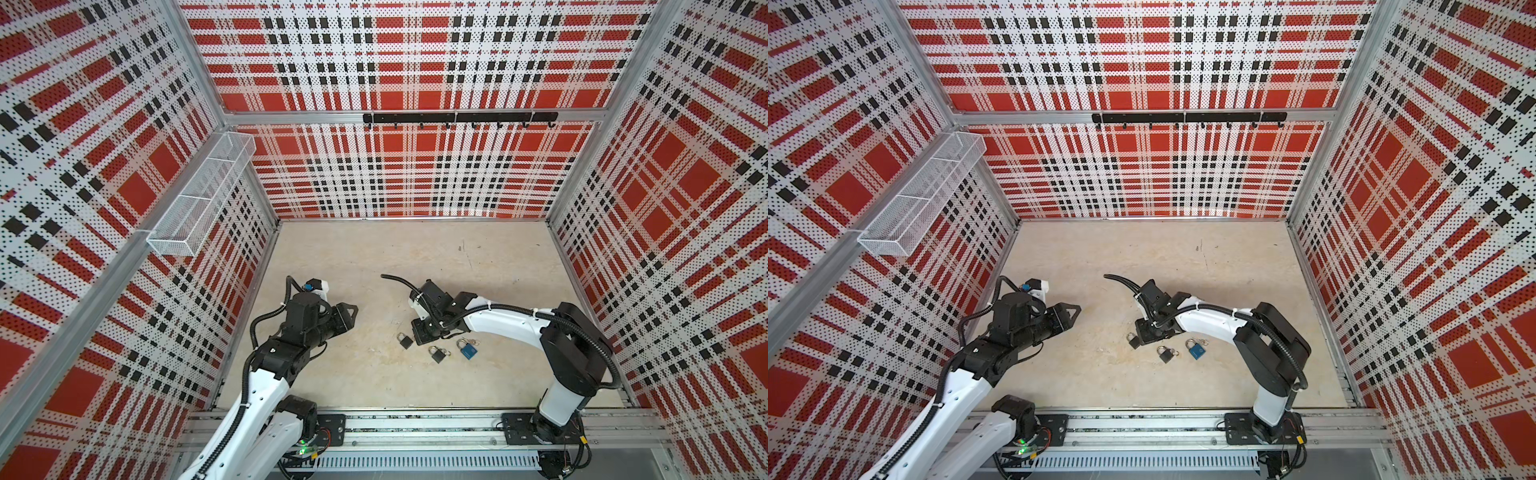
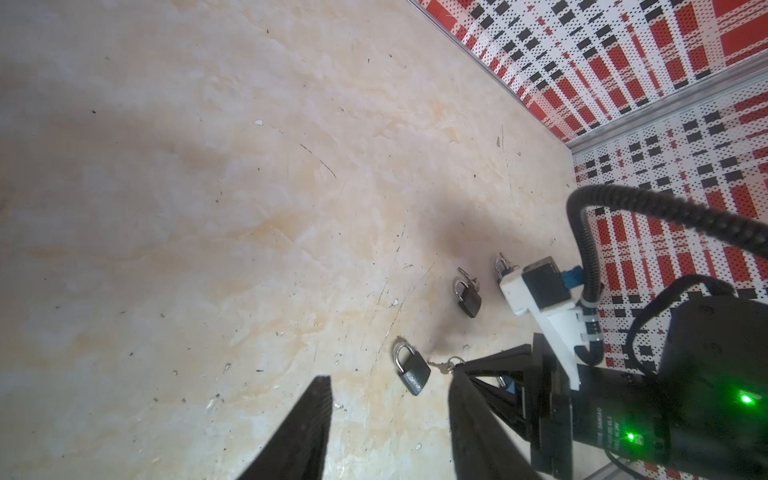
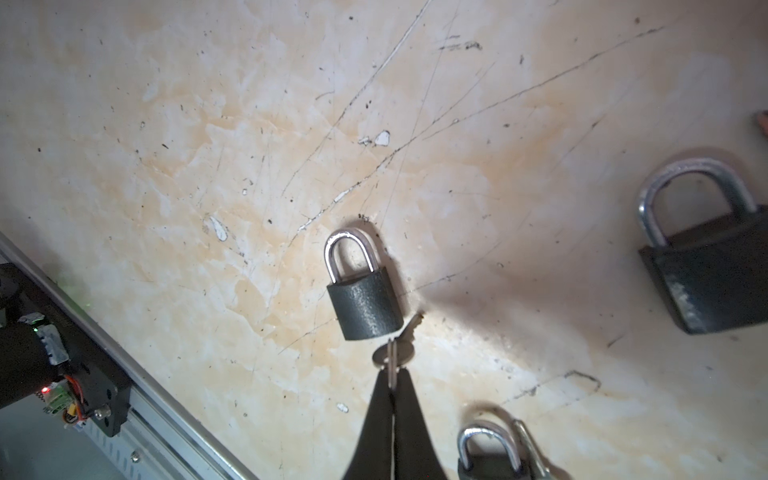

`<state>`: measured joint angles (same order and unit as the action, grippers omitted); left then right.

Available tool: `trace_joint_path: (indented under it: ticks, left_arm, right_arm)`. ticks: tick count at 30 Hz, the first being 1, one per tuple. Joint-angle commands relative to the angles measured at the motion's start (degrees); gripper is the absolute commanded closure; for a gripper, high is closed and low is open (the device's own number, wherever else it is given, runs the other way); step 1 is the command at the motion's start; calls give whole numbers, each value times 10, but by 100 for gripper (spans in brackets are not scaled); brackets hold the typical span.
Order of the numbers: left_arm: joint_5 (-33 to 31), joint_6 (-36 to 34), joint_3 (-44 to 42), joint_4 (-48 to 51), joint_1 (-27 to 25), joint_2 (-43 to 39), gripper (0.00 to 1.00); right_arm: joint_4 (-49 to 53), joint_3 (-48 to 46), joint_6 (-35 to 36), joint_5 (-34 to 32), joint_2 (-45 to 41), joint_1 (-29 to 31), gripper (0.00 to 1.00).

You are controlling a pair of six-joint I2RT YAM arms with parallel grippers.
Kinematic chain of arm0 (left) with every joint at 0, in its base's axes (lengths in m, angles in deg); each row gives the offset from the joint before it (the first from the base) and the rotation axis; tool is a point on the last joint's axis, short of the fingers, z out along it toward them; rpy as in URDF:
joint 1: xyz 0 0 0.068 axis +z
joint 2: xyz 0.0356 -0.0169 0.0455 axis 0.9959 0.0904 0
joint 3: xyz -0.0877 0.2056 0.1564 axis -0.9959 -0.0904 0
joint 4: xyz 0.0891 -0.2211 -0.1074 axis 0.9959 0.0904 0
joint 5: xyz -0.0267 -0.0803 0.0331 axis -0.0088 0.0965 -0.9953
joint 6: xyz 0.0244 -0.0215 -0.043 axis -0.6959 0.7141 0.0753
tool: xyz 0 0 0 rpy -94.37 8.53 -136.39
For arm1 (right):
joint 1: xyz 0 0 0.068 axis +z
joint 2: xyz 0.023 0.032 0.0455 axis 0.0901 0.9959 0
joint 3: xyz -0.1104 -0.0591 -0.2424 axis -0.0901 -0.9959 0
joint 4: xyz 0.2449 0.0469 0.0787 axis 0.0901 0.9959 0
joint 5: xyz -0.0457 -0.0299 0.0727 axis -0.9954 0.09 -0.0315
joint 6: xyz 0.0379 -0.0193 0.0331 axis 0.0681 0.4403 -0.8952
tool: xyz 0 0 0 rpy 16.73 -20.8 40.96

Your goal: Lock with the key

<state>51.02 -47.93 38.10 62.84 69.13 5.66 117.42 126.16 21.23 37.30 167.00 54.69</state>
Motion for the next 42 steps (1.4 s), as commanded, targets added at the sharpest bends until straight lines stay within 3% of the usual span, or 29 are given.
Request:
trace_joint_path:
  ticks: [1, 7, 21, 31, 35, 38, 42]
  left_arm:
    - [11, -3, -7, -2, 10, -7, 51]
    - [21, -4, -10, -7, 19, -4, 51]
    - [38, -6, -17, -14, 37, -1, 51]
    - [36, -6, -11, -18, 40, 1, 51]
    - [-4, -15, 4, -18, 23, -4, 51]
    - [-78, -33, 21, -17, -13, -6, 51]
    - [-199, -78, 66, -12, -115, 27, 51]
  right_arm:
    - [9, 22, 14, -10, 18, 5, 100]
    - [15, 48, 16, -10, 43, 5, 100]
    - [27, 96, 36, -13, 80, 6, 83]
    - [36, 102, 46, -38, 36, 7, 79]
    - [9, 84, 51, -83, -14, 7, 77]
    - [-24, 60, 57, -131, -69, 4, 77]
    - [-77, 6, 68, -203, -158, -7, 73]
